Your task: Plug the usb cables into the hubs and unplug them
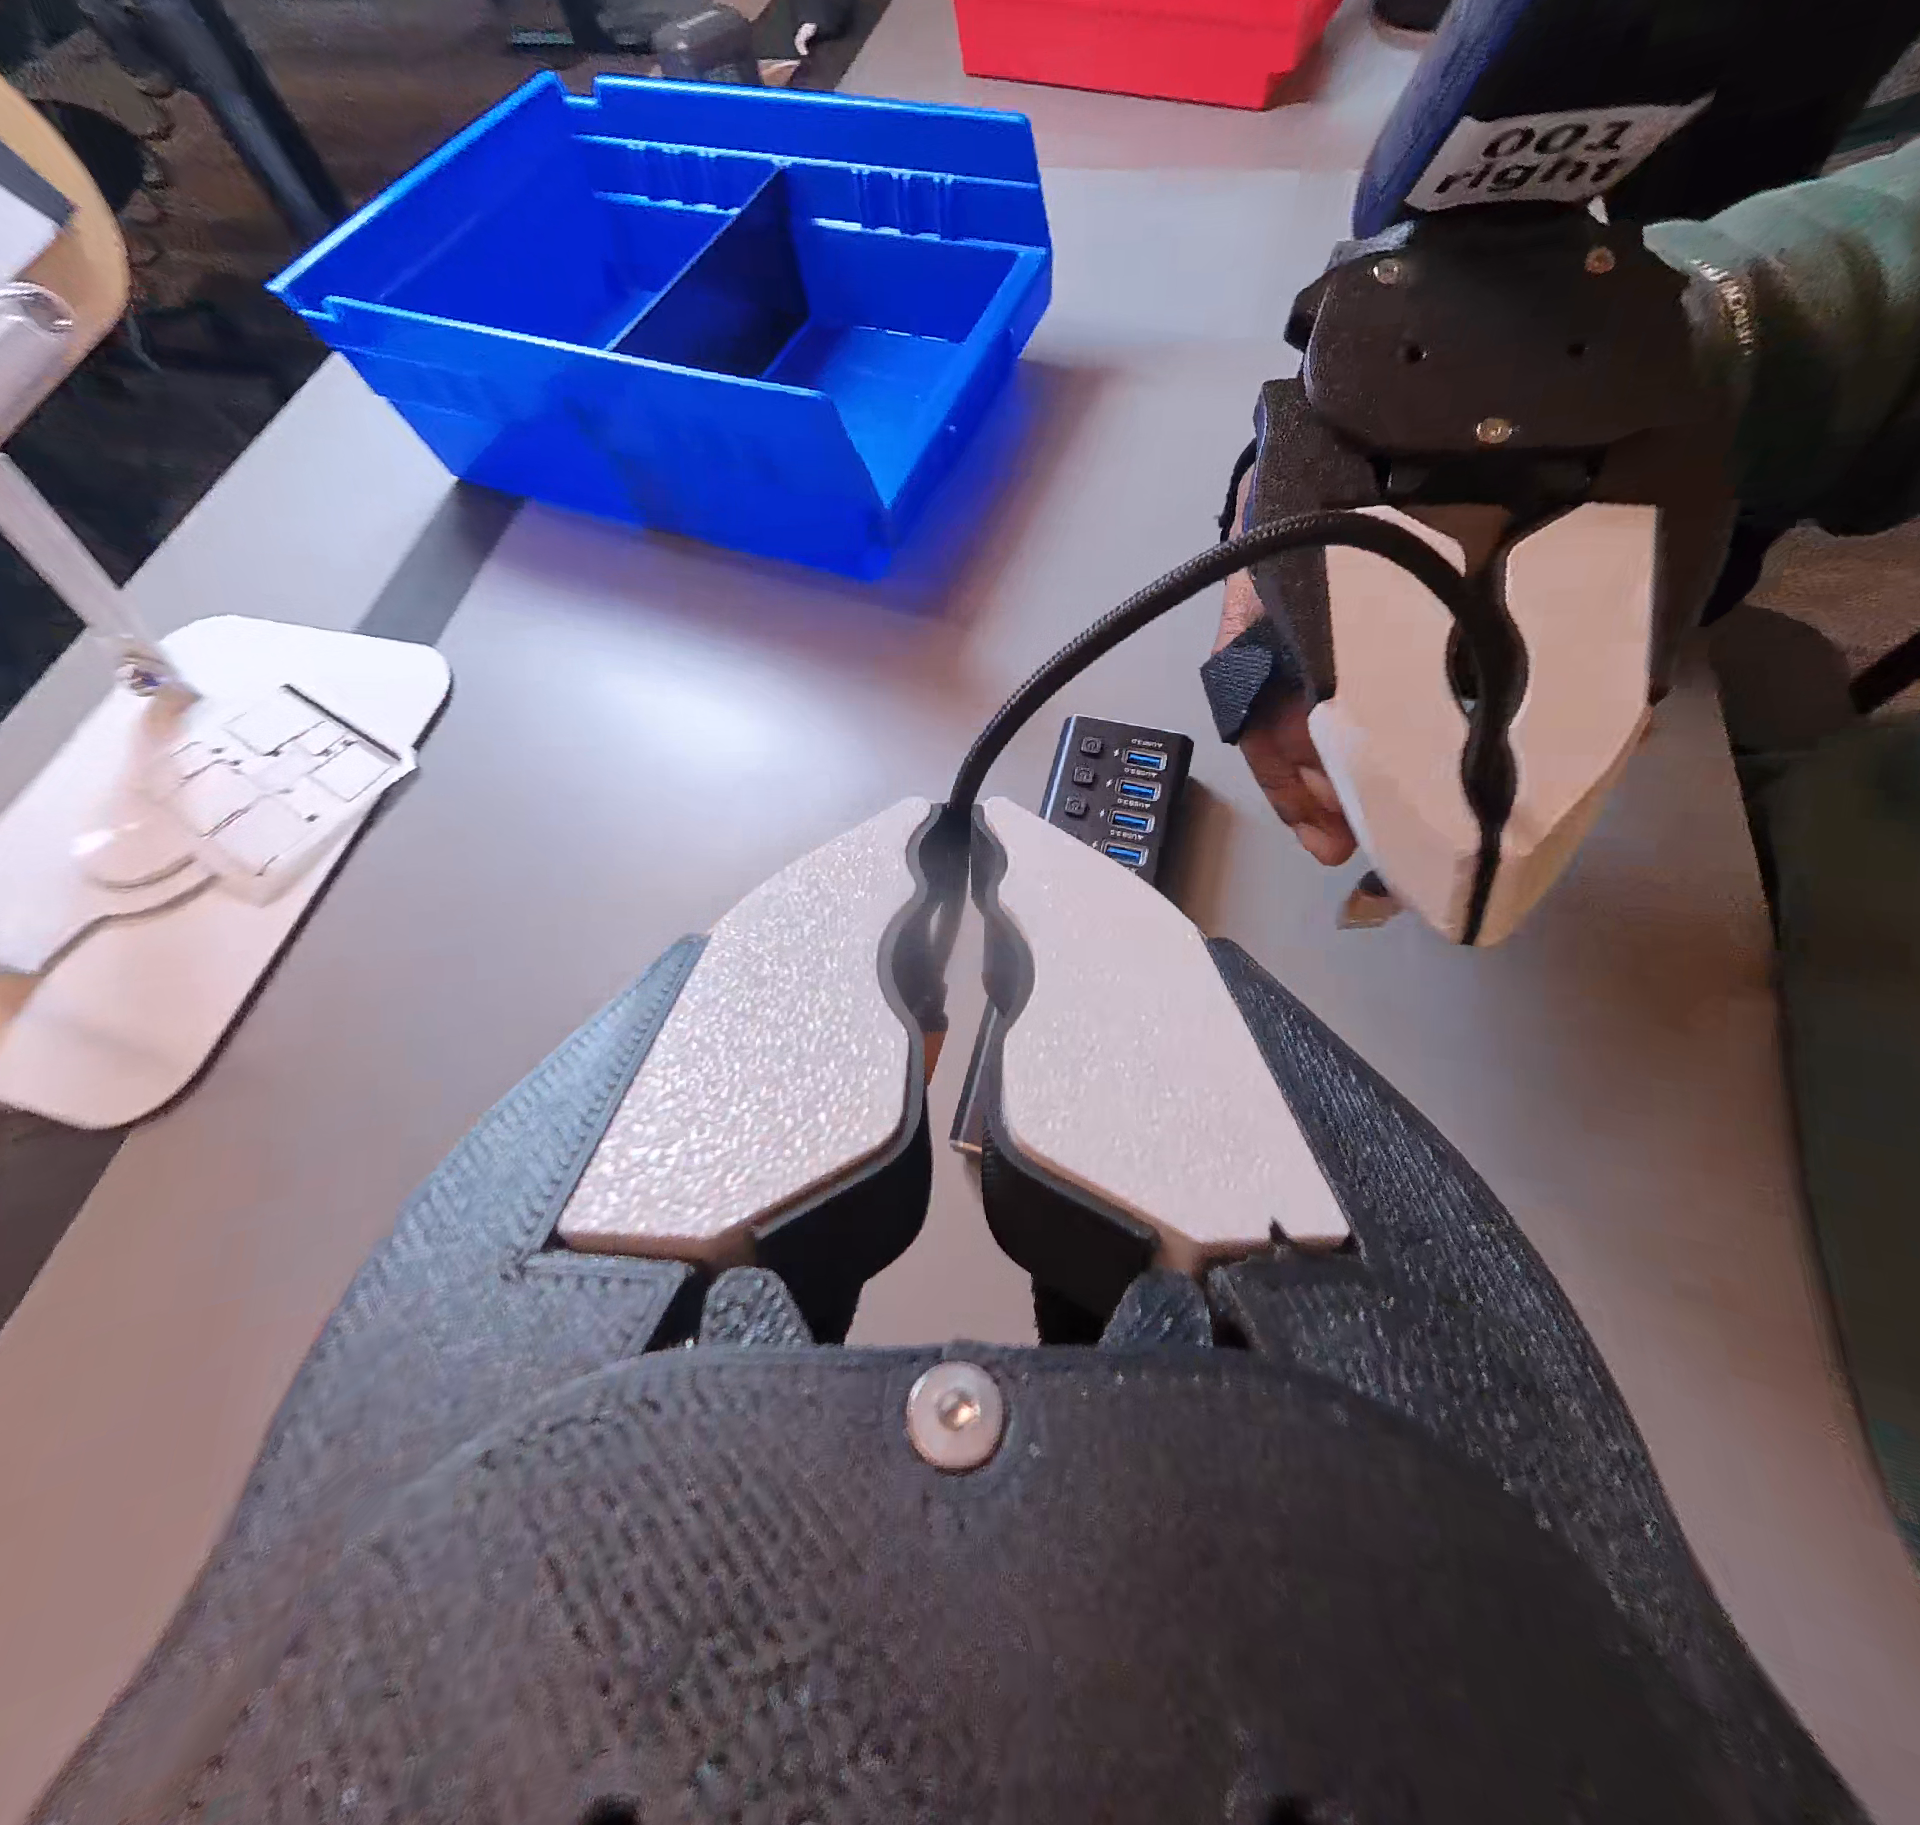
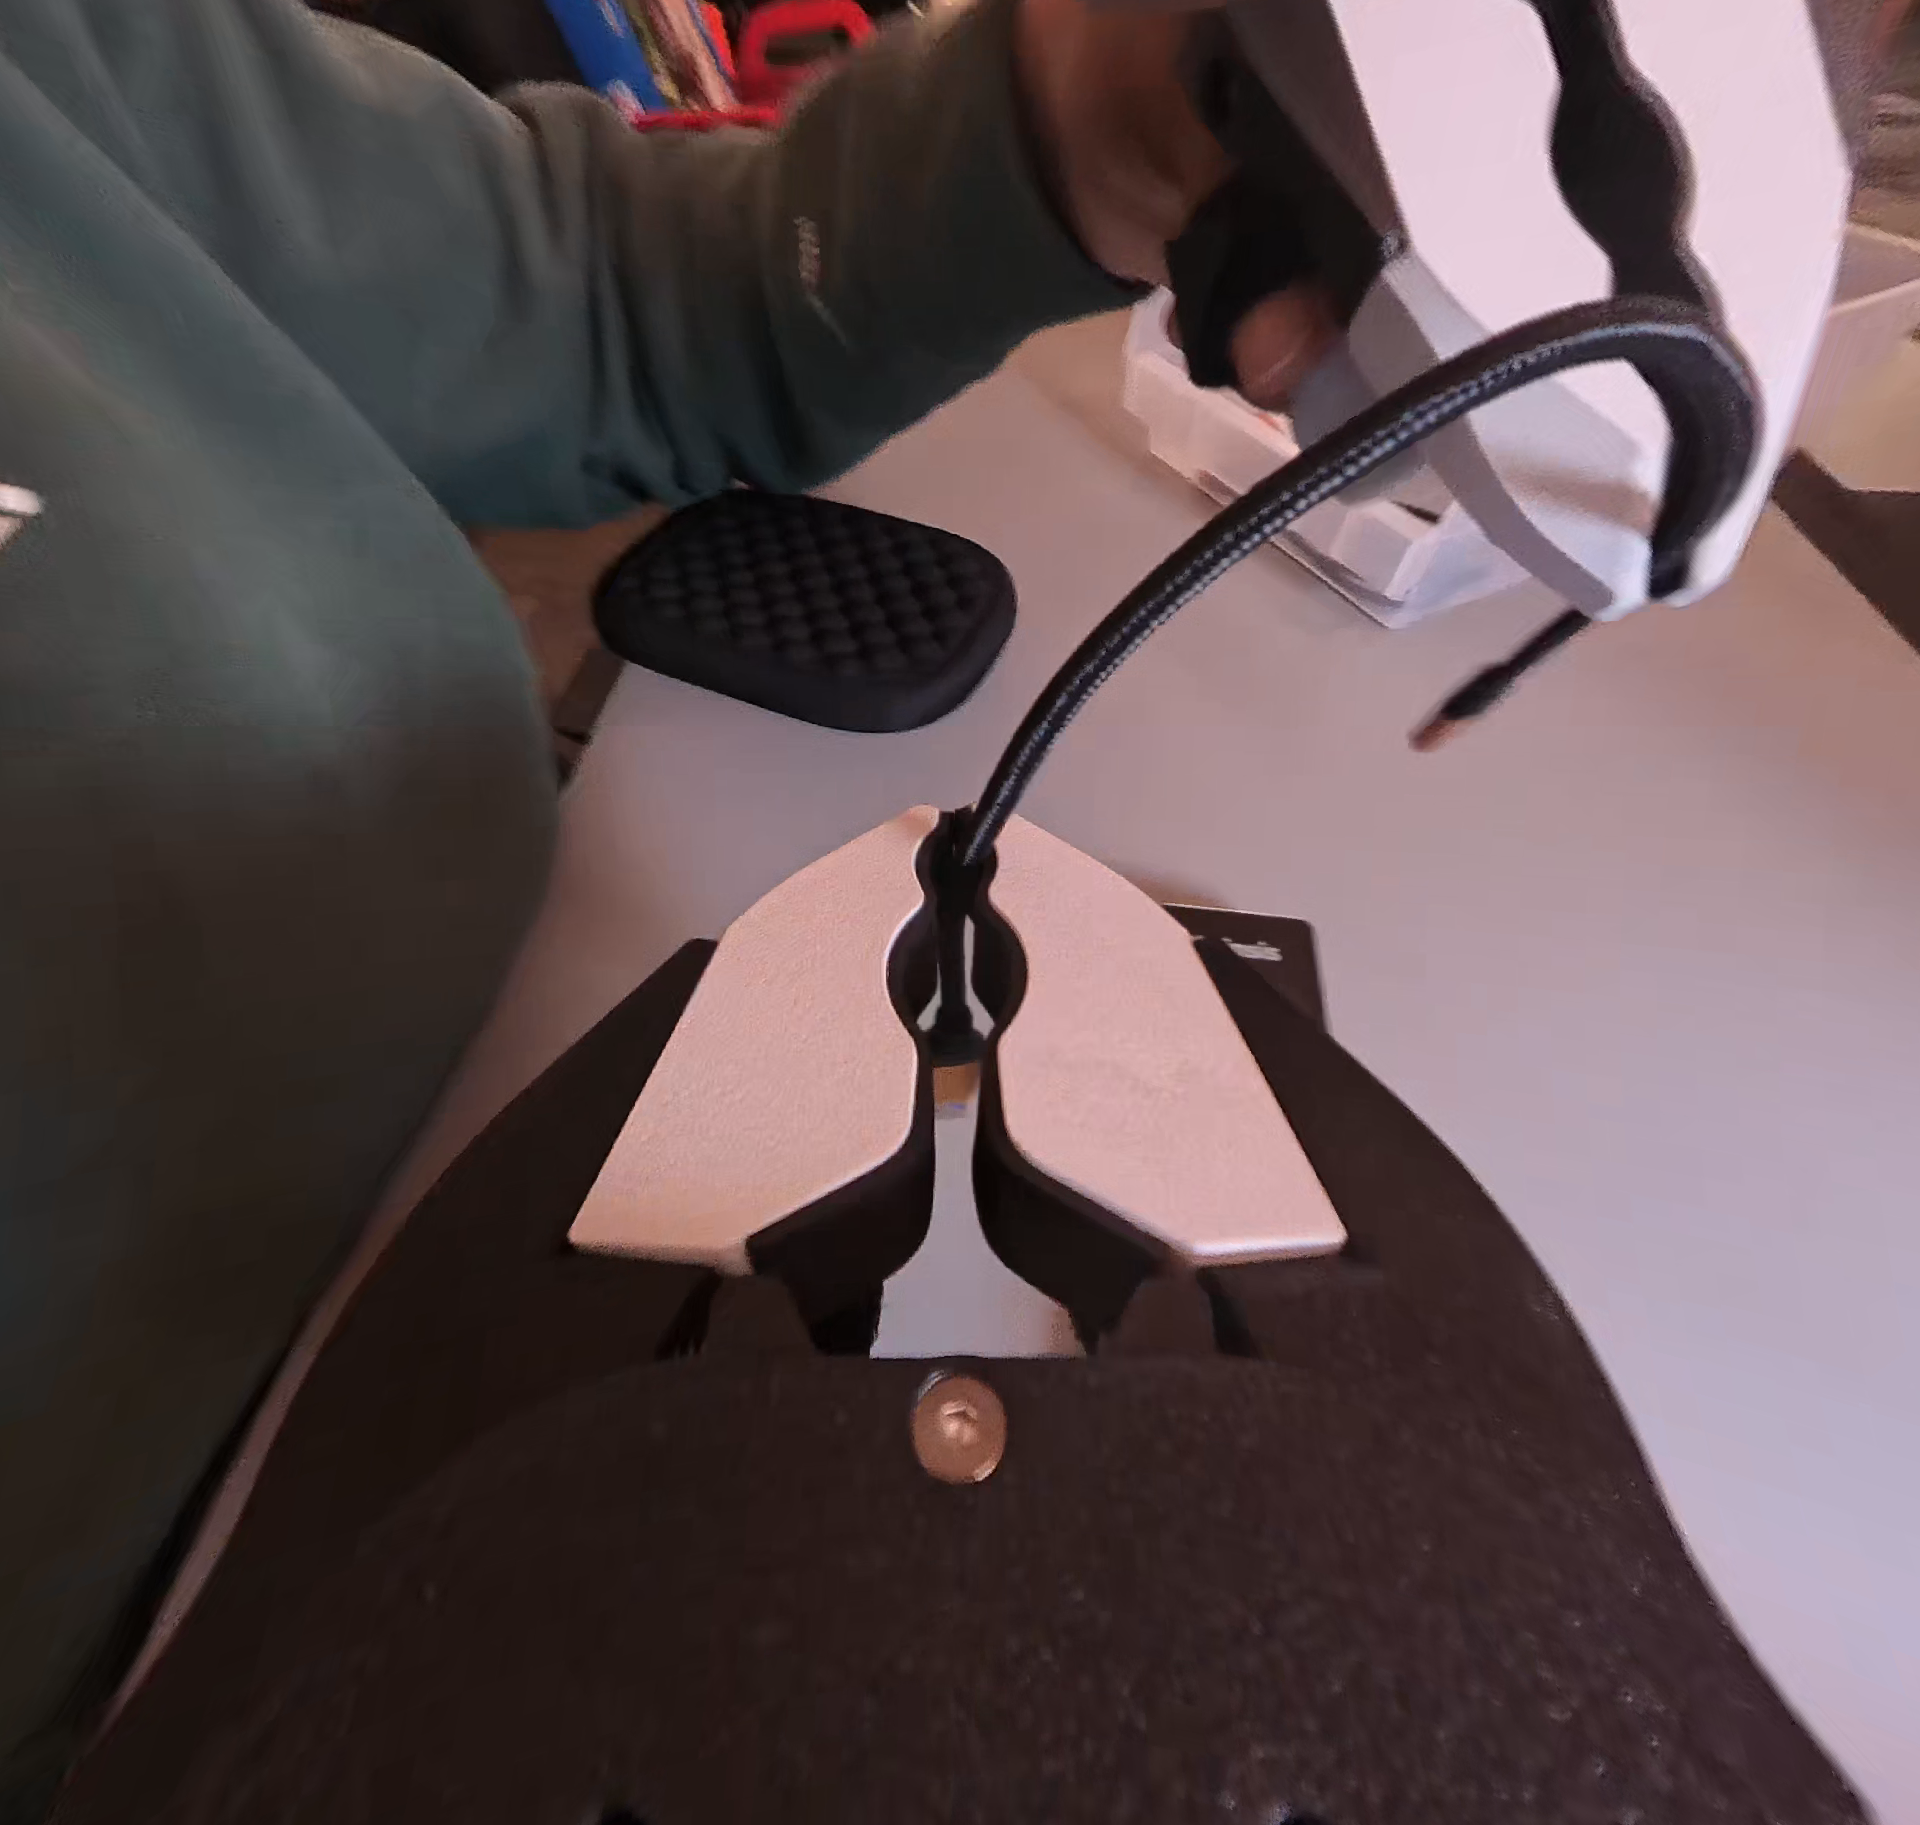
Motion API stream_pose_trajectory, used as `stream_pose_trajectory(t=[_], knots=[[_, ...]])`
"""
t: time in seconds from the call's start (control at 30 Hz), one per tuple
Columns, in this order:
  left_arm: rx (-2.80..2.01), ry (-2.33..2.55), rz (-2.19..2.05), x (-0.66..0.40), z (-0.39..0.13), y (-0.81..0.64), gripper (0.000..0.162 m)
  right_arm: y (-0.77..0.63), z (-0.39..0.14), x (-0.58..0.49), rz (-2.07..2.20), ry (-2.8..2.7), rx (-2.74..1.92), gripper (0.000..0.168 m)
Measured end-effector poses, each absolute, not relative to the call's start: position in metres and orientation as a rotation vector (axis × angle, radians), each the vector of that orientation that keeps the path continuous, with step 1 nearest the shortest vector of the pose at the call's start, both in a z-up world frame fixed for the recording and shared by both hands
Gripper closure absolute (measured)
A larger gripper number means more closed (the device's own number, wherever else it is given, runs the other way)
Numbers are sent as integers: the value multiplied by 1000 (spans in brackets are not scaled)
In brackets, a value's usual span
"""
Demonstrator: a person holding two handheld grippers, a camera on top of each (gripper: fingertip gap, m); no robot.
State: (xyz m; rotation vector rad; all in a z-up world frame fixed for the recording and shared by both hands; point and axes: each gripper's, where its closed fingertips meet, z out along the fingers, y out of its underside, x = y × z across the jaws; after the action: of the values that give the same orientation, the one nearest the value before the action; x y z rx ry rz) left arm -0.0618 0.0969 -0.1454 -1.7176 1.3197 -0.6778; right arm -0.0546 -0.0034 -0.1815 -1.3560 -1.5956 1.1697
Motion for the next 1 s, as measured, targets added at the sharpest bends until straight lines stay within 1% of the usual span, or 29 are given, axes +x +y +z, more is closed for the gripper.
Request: stream_pose_trajectory(t=[0.1,0.13,0.2,0.23,0.27,0.33,0.4,0.43,0.53,0.6,0.67,0.8,0.87,0.97,1.0], knots=[[-1727,1325,-665,-47,-161,110,157,-6,-166,-49,1320,-1499,-1315,168],[-1725,1328,-653,-42,-166,114,153,-3,-158,-47,1368,-1442,-1301,168],[-1718,1315,-618,-39,-168,121,127,9,-143,-40,1423,-1330,-1293,168],[-1703,1294,-616,-39,-165,123,121,15,-138,-36,1430,-1287,-1295,168],[-1678,1263,-629,-40,-159,124,119,22,-135,-32,1425,-1248,-1301,167],[-1633,1224,-693,-44,-150,117,121,36,-129,-23,1395,-1167,-1311,167],[-1610,1261,-832,-41,-152,93,127,48,-122,-15,1402,-1082,-1304,167],[-1610,1287,-901,-37,-157,79,127,53,-118,-12,1410,-1045,-1298,167],[-1576,1342,-857,-30,-166,60,125,65,-108,-4,1434,-930,-1283,167],[-1525,1355,-822,-27,-160,52,129,69,-104,-1,1481,-866,-1281,167],[-1509,1371,-890,-17,-156,41,132,70,-104,0,1512,-832,-1284,167],[-1546,1389,-987,14,-182,30,126,65,-102,-9,1565,-825,-1256,167],[-1542,1325,-1074,27,-185,30,123,59,-100,-14,1582,-834,-1228,168],[-1545,1222,-1277,35,-177,28,132,54,-102,-18,1586,-853,-1198,168],[-1554,1209,-1309,36,-177,29,139,52,-101,-18,1592,-857,-1189,167]])
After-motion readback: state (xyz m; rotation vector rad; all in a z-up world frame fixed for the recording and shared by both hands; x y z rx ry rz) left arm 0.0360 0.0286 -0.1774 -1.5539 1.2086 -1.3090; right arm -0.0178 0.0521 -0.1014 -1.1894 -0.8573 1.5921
